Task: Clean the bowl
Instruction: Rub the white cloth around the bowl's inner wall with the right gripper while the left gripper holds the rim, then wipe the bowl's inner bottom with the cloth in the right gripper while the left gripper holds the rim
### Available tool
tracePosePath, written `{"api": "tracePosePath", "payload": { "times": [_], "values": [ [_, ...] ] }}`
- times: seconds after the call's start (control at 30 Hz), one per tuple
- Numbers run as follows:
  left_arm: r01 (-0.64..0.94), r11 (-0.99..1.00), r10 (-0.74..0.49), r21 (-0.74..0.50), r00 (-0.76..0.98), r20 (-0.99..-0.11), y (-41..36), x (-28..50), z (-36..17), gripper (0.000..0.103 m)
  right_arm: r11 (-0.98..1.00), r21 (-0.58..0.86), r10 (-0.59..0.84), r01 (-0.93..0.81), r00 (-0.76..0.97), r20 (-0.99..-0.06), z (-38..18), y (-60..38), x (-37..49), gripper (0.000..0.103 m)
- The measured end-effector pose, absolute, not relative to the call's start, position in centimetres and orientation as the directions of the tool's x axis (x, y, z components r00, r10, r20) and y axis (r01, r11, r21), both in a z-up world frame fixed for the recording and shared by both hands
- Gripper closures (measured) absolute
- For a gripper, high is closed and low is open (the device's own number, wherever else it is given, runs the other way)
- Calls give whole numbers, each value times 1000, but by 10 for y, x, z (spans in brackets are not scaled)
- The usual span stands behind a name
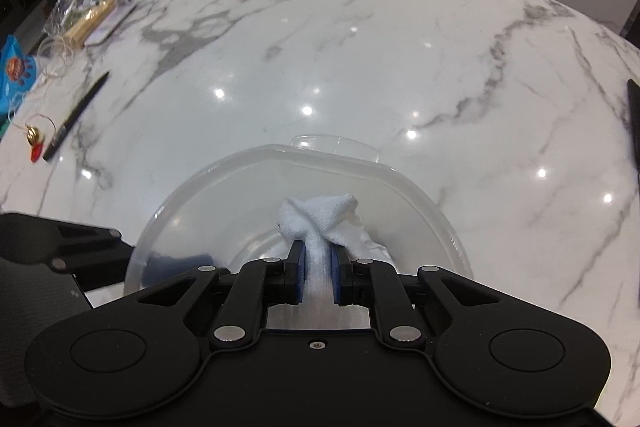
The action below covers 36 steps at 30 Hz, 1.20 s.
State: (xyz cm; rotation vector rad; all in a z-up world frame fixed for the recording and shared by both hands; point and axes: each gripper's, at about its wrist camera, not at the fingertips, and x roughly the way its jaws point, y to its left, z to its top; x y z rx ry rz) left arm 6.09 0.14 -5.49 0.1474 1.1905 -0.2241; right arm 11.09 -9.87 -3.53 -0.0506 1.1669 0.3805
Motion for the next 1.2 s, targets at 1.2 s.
{"api": "tracePosePath", "payload": {
  "times": [1.2],
  "values": [
    [127,992,-50,1,396,-917,4,121,-68,91,932,158,271,-327,337,-901,-27,-103,100,91]
  ]
}}
